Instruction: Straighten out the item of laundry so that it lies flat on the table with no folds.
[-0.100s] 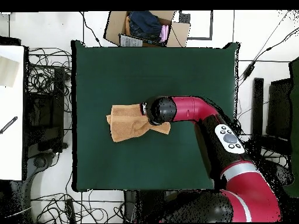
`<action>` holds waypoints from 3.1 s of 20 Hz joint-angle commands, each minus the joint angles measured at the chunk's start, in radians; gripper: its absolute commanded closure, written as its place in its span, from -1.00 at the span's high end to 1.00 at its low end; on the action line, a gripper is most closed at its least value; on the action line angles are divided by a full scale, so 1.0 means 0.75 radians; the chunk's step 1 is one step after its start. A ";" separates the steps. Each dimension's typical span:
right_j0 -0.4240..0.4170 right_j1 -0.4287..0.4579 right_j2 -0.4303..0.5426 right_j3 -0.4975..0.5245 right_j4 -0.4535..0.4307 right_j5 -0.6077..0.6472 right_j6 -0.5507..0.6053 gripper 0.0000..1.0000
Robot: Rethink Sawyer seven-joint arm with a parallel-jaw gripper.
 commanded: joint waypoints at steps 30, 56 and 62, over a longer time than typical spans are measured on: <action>0.052 -0.008 -0.041 0.009 -0.088 -0.085 0.048 -1.00; 0.059 -0.234 -0.039 0.119 -0.025 0.033 0.041 -1.00; 0.057 -0.294 -0.027 0.134 -0.003 0.089 0.022 -1.00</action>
